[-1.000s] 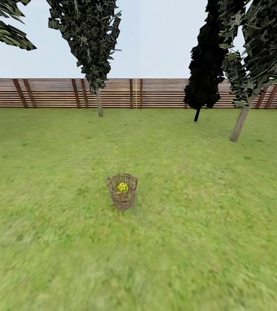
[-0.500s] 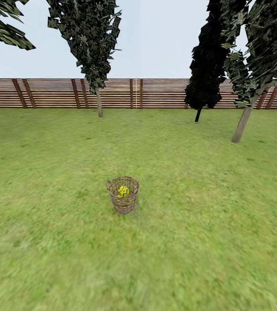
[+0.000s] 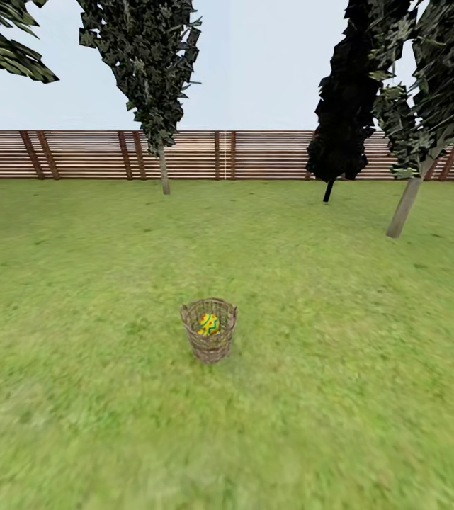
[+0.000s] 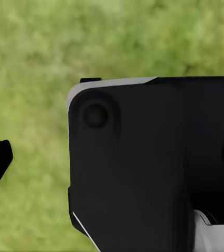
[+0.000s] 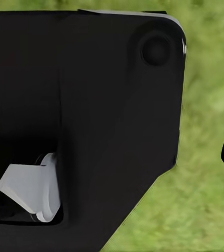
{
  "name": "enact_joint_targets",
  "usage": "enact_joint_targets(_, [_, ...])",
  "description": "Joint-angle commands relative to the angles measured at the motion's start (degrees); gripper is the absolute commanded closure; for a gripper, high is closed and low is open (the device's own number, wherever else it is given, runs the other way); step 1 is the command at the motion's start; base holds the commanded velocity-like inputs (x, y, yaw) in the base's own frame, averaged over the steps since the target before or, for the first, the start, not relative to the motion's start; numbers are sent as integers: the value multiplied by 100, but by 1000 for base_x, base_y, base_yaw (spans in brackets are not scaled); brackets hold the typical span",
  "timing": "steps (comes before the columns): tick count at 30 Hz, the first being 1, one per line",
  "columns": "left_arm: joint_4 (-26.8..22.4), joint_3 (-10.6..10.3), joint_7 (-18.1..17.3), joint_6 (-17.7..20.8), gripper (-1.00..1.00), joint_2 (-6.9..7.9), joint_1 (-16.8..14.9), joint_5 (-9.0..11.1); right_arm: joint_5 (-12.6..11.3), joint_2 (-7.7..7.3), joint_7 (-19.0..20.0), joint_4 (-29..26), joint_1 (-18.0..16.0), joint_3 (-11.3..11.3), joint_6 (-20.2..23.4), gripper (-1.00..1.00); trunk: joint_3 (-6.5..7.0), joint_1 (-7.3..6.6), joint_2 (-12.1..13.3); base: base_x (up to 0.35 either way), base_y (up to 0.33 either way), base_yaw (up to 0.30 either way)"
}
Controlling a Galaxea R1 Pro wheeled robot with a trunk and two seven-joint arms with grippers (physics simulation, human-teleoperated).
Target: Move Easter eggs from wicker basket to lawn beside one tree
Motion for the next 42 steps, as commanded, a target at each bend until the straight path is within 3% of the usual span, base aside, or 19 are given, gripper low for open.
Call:
enact_joint_targets(1, [5, 0, -13, -18, -100, 0, -4, -1, 2, 0, 2, -6, 2, -2, -11, -100, 2, 4, -5, 260, 180, 0])
enact_joint_targets(42, [5, 0, -13, -18, -100, -1, -2, -4, 2, -8, 2, -5, 4, -24, -20, -100, 39, 4, -5, 283, 149, 0])
